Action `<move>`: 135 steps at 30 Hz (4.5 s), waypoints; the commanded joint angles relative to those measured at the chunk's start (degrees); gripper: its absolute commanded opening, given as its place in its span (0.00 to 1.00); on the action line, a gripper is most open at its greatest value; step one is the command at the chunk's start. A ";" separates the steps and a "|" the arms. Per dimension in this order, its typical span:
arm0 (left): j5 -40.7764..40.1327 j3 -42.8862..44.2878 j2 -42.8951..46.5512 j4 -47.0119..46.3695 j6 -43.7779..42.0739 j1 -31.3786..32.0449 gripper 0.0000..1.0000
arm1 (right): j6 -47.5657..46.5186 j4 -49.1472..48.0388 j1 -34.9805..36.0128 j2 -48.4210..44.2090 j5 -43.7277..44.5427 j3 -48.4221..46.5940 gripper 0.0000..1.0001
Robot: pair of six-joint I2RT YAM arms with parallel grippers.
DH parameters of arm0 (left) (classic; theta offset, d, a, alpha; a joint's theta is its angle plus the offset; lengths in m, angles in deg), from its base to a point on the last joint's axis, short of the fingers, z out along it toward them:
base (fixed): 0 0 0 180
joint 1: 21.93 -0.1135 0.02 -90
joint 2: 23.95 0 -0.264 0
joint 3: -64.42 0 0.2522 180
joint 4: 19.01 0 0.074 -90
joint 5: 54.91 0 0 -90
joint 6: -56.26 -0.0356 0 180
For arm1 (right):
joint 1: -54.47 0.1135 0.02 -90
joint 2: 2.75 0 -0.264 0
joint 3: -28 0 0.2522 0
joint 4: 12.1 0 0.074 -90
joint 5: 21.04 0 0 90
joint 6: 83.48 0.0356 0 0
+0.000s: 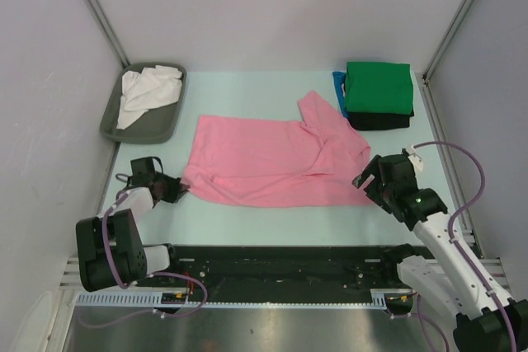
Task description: Fold and stack the t-shirts
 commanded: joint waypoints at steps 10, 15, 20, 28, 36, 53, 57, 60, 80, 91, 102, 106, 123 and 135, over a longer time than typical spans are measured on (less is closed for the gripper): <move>0.73 -4.05 8.10 2.37 -2.42 -0.17 0.00 | 12.11 -11.67 -7.67 -0.68 -0.85 17.57 0.70; 2.23 -4.58 7.93 1.58 -3.74 -0.17 0.00 | 13.25 -15.27 -8.90 2.91 -0.76 17.93 0.68; 3.28 -5.11 5.91 0.35 -4.71 -0.17 0.00 | 14.75 -16.68 -10.04 3.10 -1.73 17.58 0.68; 4.08 -5.02 3.89 -0.71 -5.06 -0.09 0.00 | 14.05 -17.74 -12.32 4.94 -0.76 16.79 0.65; 3.55 -4.49 4.85 0.35 -5.32 -0.35 0.00 | 11.94 -21.16 -15.40 10.12 -0.76 16.79 0.53; 6.45 1.83 12.14 10.34 -6.55 -4.74 0.00 | 2.37 -16.43 -29.19 6.70 -2.24 6.26 0.00; 7.51 4.03 15.82 15.63 -7.96 -7.29 0.00 | -0.62 -11.68 -34.91 5.56 -6.20 5.89 0.00; 6.71 2.20 20.91 18.97 -7.79 -7.29 0.00 | -1.42 -8.43 -35.62 3.19 -5.25 6.85 0.00; 5.31 -4.85 48.44 39.98 -4.71 -7.20 0.78 | 1.31 5.55 -29.64 -12.80 -7.70 9.94 0.99; 10.93 5.79 37.41 30.79 -3.57 -7.12 1.00 | -0.72 -11.74 -21.48 -1.58 -19.83 0.35 1.00; 12.08 12.73 13.12 17.41 -7.43 -6.15 1.00 | 1.04 -29.95 -8.64 25.49 -25.63 0.26 0.99; 11.81 12.47 10.40 15.03 -7.17 -5.97 1.00 | 1.22 -30.48 -7.93 27.44 -24.58 0.26 0.97; 12.78 8.43 5.91 8.87 -6.55 -5.10 1.00 | -2.04 -22.83 -7.58 23.04 -17.72 3.08 0.86; 12.60 7.99 3.71 7.73 -6.90 -5.09 1.00 | -0.98 -26.52 -5.91 27.52 -16.93 4.40 0.69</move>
